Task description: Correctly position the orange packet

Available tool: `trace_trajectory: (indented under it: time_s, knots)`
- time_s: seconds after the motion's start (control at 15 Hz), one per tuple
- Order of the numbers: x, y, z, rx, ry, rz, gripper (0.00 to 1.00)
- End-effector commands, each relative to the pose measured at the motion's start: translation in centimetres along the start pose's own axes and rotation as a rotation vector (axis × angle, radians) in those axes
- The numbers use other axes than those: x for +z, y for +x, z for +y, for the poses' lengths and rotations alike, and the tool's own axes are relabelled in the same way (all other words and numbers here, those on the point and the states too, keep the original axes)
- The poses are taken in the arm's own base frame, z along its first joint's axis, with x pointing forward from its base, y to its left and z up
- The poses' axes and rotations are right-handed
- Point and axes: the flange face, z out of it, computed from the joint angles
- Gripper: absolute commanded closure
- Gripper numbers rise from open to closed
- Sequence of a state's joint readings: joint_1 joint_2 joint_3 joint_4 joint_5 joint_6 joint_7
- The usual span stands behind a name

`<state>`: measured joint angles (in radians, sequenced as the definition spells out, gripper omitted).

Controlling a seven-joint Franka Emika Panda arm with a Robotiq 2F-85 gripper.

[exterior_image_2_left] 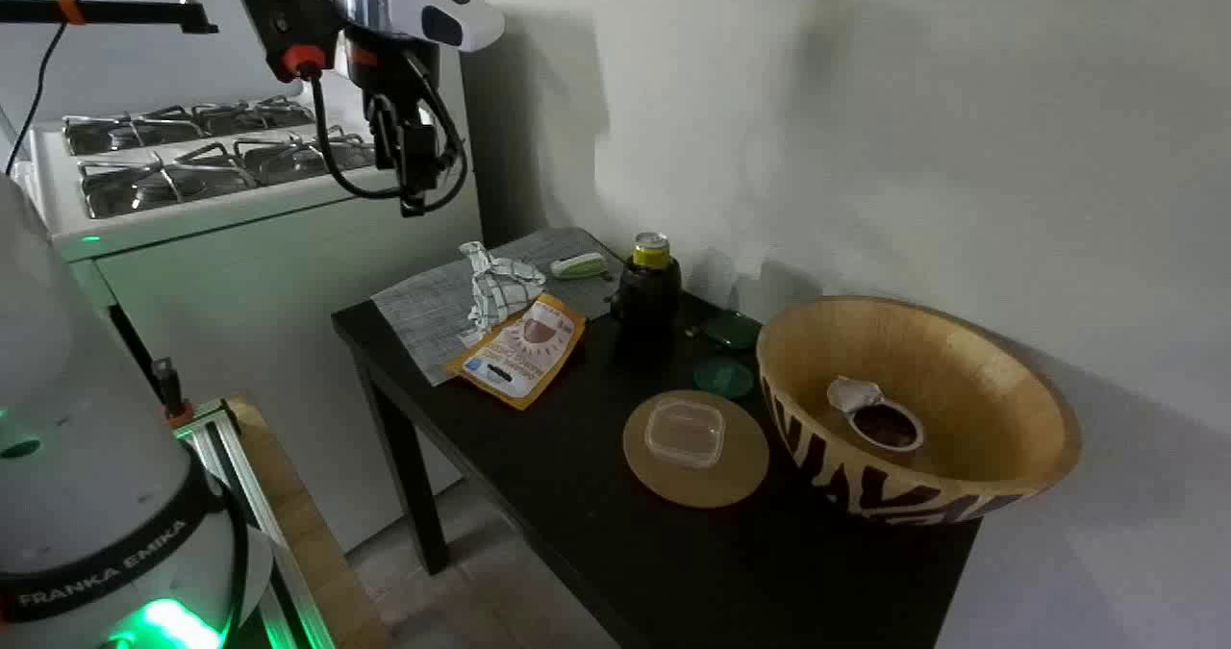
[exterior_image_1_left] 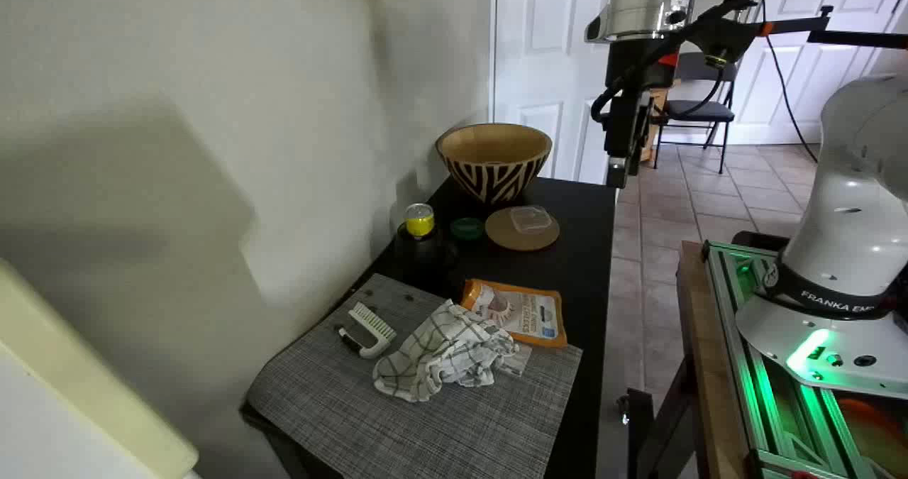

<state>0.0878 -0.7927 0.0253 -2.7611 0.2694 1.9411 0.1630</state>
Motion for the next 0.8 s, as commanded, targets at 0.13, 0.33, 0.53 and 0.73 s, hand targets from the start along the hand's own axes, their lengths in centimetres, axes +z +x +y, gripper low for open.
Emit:
trace_trajectory:
  time_s: [0.13, 0.33, 0.53, 0.73]
  knots:
    - [0.5, -0.1, 0.2, 0.003, -0.004, -0.013, 0.0]
    - [0.6, -0.1, 0.2, 0.004, -0.004, -0.016, 0.0]
    - [1.6, 0.8, 1.0, -0.012, 0.013, -0.044, 0.0]
    - [3.6, 2.2, 2.7, -0.035, 0.047, -0.105, 0.0]
